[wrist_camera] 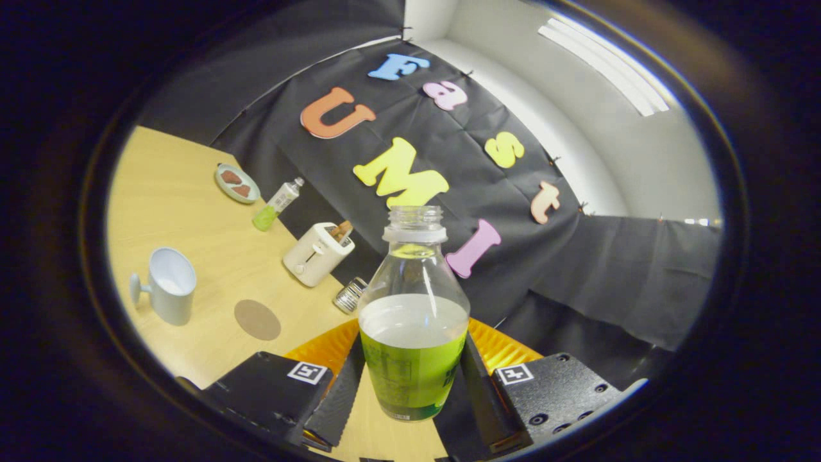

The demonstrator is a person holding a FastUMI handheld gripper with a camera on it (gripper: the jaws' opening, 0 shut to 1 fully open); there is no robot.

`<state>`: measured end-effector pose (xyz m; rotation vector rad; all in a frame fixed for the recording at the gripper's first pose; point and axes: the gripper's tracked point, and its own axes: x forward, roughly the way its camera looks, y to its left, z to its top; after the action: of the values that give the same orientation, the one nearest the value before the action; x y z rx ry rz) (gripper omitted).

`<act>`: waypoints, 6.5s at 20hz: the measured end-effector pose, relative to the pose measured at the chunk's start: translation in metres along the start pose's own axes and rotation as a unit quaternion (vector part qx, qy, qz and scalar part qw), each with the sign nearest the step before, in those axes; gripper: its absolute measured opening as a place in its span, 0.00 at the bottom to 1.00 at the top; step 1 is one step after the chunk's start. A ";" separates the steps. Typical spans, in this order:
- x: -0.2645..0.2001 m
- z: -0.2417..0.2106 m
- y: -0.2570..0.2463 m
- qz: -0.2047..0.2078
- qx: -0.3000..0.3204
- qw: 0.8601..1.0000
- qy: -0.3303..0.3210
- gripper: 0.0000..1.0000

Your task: Take the bottle from table, then pour the juice into the cup, finally place the bottle on the coaster

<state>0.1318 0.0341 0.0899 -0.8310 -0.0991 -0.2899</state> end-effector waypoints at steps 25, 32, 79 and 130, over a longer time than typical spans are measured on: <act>0.026 0.011 0.100 -0.018 -0.347 0.938 -0.011 0.81; 0.029 0.021 0.097 -0.048 -0.424 0.904 -0.032 0.81; 0.004 0.102 0.053 -0.171 -0.605 0.770 -0.109 0.81; 0.047 0.111 0.032 0.048 0.141 0.989 0.014 0.81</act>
<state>0.1893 0.1270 0.1512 -0.5494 -0.0708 -0.1919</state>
